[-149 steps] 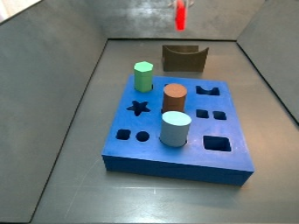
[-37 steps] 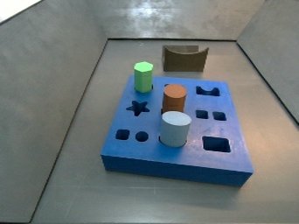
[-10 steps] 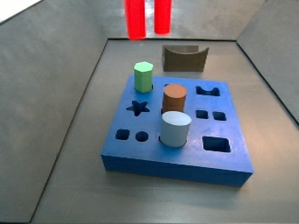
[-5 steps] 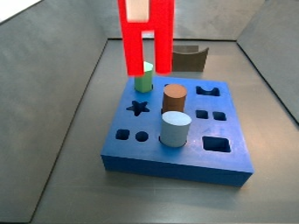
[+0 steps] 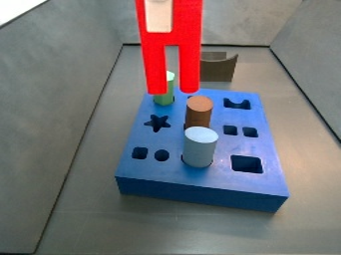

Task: Pick up the square-circle object. Move up. Place the square-circle object on the fixture. Regrasp the square-circle object. Move to above the board. Insert the square-circle object.
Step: Insert the square-circle object.

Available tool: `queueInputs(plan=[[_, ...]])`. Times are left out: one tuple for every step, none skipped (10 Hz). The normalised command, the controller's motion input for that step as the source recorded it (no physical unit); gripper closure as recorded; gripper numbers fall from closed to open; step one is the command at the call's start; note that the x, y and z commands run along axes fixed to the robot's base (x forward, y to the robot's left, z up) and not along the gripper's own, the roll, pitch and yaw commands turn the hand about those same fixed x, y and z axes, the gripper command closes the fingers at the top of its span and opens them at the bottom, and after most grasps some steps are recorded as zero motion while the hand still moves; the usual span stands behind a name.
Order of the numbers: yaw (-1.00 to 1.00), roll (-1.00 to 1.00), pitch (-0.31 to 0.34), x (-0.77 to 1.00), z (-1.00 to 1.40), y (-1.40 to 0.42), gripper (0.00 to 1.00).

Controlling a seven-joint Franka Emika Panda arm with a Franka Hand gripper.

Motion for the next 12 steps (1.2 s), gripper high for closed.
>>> queueInputs(plan=[[-0.05, 0.06, 0.0, 0.0, -0.2, 0.01, 1.0], [-0.06, 0.01, 0.0, 0.11, -0.09, 0.0, 1.0], [-0.06, 0.05, 0.0, 0.1, -0.24, 0.0, 1.0], [-0.05, 0.14, 0.0, 0.16, -0.72, -0.1, 1.0], [-0.08, 0.1, 0.0, 0.3, -0.68, -0.09, 1.0], [-0.08, 0.11, 0.0, 0.23, -0.57, -0.13, 1.0], [-0.07, 0.09, -0.003, 0.17, -0.54, -0.11, 1.0], [0.0, 0.08, -0.019, 0.0, -0.49, 0.0, 1.0], [0.0, 0.0, -0.027, -0.25, -0.24, 0.03, 1.0], [-0.01, 0.0, -0.021, -0.45, 0.01, 0.05, 1.0], [-0.02, -0.07, -0.044, -0.48, 0.22, 0.28, 1.0], [0.0, -0.05, -0.063, -0.37, 0.02, 0.14, 1.0]])
